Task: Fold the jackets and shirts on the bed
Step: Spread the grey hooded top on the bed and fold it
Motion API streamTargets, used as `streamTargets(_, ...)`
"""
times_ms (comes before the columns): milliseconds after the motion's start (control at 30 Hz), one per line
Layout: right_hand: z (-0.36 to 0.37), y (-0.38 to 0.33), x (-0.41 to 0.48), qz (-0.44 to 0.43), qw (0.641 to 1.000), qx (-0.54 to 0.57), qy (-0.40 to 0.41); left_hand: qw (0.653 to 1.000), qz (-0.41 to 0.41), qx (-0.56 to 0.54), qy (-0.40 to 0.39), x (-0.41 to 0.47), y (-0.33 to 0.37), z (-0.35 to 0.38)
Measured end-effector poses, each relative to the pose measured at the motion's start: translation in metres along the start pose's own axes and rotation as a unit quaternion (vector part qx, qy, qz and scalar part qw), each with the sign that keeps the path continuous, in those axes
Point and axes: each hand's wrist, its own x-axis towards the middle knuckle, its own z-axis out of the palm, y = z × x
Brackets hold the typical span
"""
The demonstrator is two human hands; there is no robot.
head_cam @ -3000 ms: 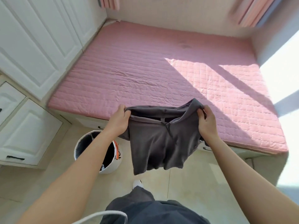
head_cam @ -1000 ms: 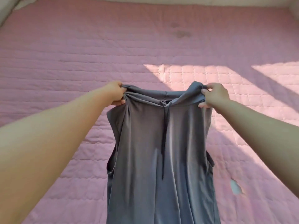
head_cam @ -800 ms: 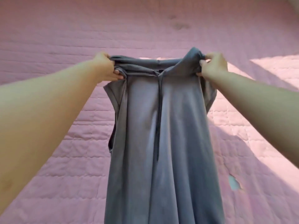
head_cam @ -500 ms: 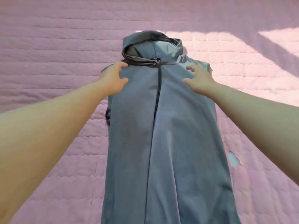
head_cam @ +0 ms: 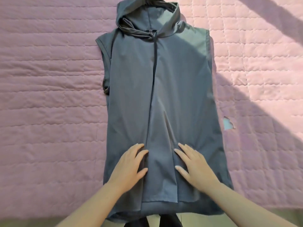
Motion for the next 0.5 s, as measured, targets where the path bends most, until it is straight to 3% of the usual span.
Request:
streamTargets(200, 0.029, 0.006, -0.070, -0.052, 0.991, -0.071, -0.103, 0.996, 0.016, 0.047, -0.068, -0.073, 0.013, 0.043)
streamTargets(267, 0.031, 0.010, -0.078, -0.060, 0.990, -0.076, -0.104, 0.993, 0.022, 0.079, -0.081, -0.089, 0.010, 0.050)
streamTargets(500, 0.029, 0.042, -0.095, -0.051, 0.989, -0.114, 0.079, 0.994, -0.056, 0.074, 0.063, -0.117, 0.001, 0.052)
